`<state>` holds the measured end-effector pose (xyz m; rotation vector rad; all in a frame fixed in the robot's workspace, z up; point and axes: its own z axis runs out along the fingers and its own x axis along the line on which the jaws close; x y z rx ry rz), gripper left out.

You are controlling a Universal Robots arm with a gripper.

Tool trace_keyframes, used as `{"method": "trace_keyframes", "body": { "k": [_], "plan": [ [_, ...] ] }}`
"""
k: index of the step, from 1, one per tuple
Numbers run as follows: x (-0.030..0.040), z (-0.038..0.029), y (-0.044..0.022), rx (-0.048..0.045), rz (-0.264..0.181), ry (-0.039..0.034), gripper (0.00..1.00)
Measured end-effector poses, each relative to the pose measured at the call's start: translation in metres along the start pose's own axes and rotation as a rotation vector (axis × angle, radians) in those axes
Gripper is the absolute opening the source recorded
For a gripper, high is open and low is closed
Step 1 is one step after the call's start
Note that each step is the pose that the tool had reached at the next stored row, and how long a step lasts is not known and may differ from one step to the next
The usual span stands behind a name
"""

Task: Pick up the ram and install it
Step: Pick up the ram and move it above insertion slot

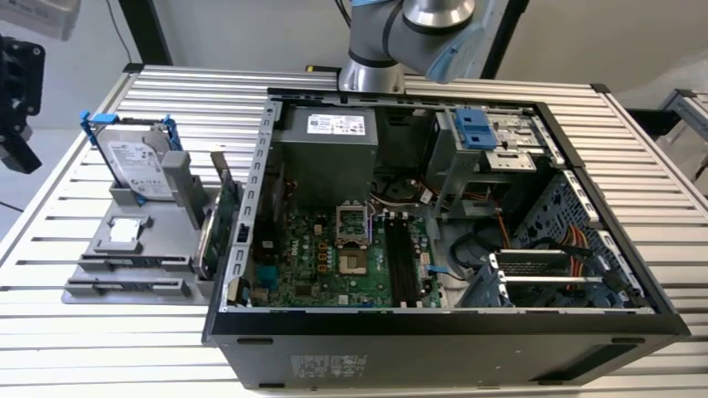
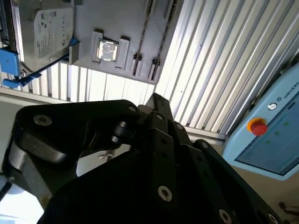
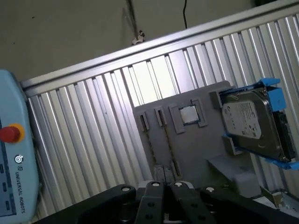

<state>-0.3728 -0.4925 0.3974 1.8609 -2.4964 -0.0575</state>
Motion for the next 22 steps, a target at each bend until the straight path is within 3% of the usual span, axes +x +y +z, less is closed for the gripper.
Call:
{"method": "trace_keyframes", "body": {
  "k": [22],
  "plan": [
    [0.0000,0.0000,0.0000,-0.0001,-0.306,0.0141,0.00]
  ]
}}
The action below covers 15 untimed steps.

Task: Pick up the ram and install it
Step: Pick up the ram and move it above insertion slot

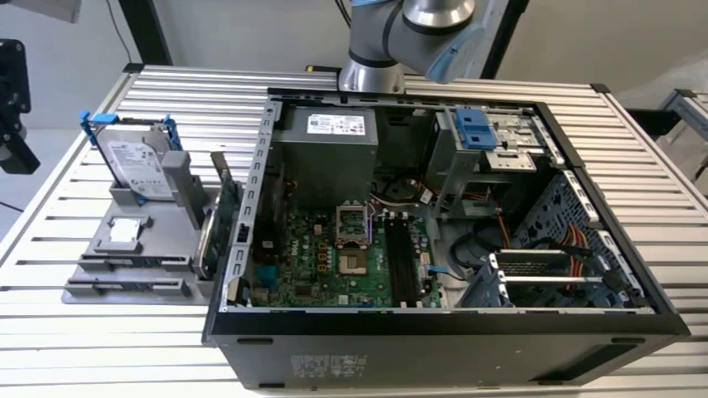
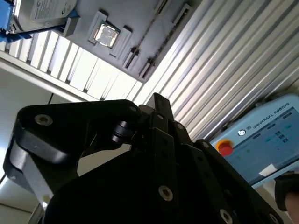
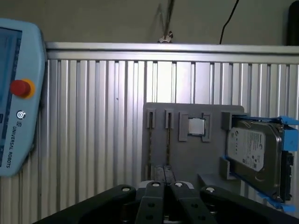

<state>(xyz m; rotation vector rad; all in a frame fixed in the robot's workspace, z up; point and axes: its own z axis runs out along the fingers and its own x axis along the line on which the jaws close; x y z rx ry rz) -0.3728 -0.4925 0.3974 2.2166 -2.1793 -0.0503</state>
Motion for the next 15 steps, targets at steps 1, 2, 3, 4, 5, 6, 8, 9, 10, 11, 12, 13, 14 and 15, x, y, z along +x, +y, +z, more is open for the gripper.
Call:
{"method": "trace_keyframes", "body": {
  "k": [1,2,3,4,5,6,8,9,10,11,12,13,14,15],
  "plan": [
    [0.0000,0.0000,0.0000,0.0001,-0.012,0.0005,0.00],
    [0.0000,0.0000,0.0000,0.0001,-0.023,0.0010,0.00],
    [0.0000,0.0000,0.0000,0.0000,-0.034,0.0015,0.00],
    [0.0000,0.0000,0.0000,0.0000,-0.044,0.0020,0.00],
    [0.0000,0.0000,0.0000,0.0001,-0.052,0.0023,0.00],
    [0.0000,0.0000,0.0000,0.0001,-0.059,0.0026,0.00],
    [0.0000,0.0000,0.0000,0.0000,-0.067,0.0030,0.00],
    [0.0000,0.0000,0.0000,0.0000,-0.071,0.0033,0.00],
    [0.0000,0.0000,0.0000,0.0000,-0.075,0.0035,0.00],
    [0.0000,0.0000,0.0000,0.0000,-0.079,0.0036,0.00],
    [0.0000,0.0000,0.0000,0.0001,-0.083,0.0038,0.00],
    [0.0000,0.0000,0.0000,0.0000,-0.087,0.0040,0.00],
    [0.0000,0.0000,0.0000,0.0000,-0.091,0.0042,0.00],
    [0.0000,0.0000,0.0000,0.0000,-0.095,0.0043,0.00]
  ]
}}
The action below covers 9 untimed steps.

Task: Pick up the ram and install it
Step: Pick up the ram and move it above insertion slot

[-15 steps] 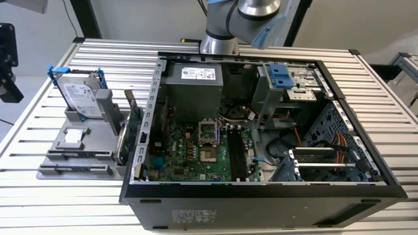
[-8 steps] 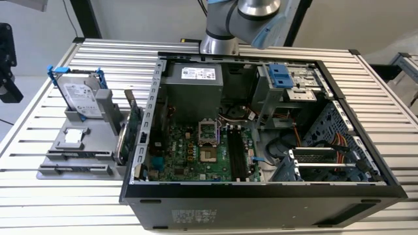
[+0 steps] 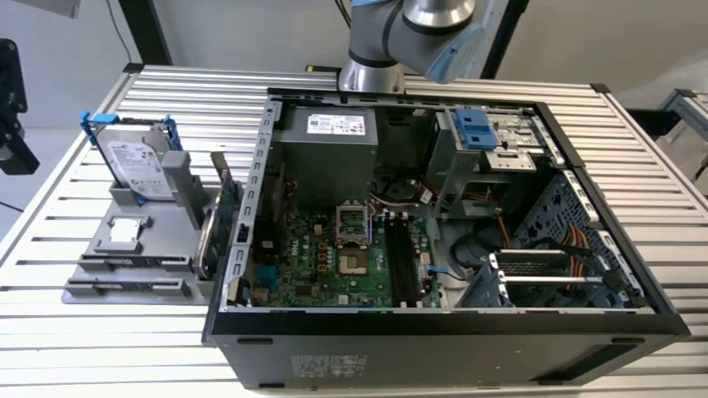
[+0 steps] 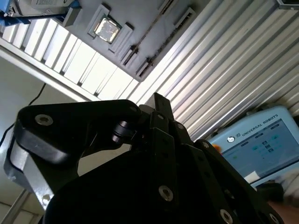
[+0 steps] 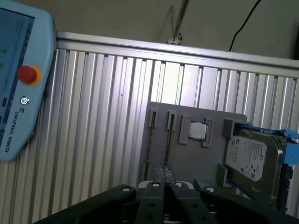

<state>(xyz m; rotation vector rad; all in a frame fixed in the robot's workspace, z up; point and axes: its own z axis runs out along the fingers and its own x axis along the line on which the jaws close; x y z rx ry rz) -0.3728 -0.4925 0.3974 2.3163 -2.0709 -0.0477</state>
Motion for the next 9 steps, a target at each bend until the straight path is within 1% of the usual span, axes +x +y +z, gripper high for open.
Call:
{"method": "trace_keyframes", "body": {
  "k": [6,7,9],
  "plan": [
    [0.0000,0.0000,0.0000,0.0000,-0.024,0.0011,0.00],
    [0.0000,0.0000,0.0000,0.0000,-0.028,0.0013,1.00],
    [0.0000,0.0000,0.0000,0.0000,-0.036,0.0016,1.00]
  ]
}}
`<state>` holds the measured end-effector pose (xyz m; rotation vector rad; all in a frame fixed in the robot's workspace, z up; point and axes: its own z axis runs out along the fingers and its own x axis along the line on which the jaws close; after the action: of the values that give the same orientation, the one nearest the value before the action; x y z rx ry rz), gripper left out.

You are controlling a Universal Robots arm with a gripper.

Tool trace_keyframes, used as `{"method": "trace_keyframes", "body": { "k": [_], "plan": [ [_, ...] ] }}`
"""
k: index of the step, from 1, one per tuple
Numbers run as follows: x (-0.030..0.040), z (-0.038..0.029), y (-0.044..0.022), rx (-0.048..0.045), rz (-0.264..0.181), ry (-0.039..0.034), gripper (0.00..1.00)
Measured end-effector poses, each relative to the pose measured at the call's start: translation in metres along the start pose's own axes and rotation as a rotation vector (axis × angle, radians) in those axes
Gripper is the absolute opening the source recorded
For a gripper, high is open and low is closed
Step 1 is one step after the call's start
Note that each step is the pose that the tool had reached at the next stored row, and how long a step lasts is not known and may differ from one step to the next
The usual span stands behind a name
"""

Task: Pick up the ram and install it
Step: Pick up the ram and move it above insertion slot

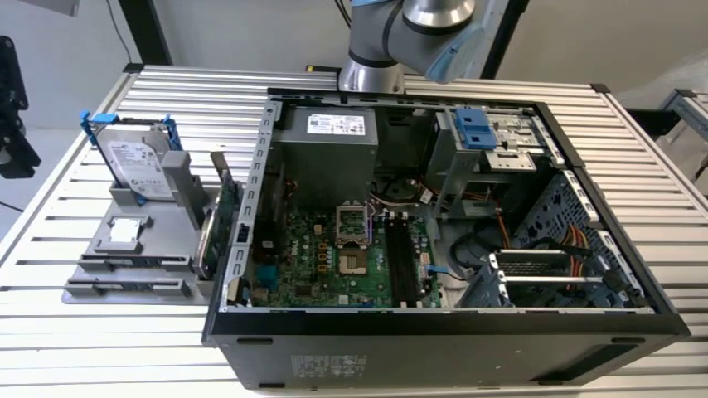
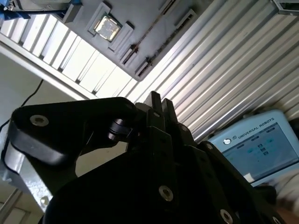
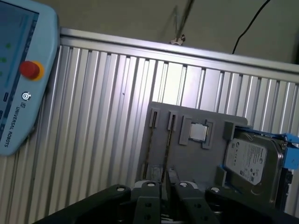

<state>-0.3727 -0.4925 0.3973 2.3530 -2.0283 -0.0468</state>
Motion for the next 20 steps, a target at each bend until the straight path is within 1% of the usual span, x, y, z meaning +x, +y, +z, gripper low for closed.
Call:
{"method": "trace_keyframes", "body": {
  "k": [7,9,11,15,20],
  "plan": [
    [0.0000,0.0000,0.0000,0.0000,-0.028,0.0013,1.00],
    [0.0000,0.0000,0.0000,0.0000,-0.030,0.0014,1.00],
    [-0.0001,0.0000,0.0000,0.0000,-0.019,0.0009,1.00],
    [-0.0001,0.0003,0.0000,0.0000,0.019,-0.0007,1.00],
    [0.0000,0.0004,-0.0001,0.0002,0.020,-0.0009,1.00]
  ]
}}
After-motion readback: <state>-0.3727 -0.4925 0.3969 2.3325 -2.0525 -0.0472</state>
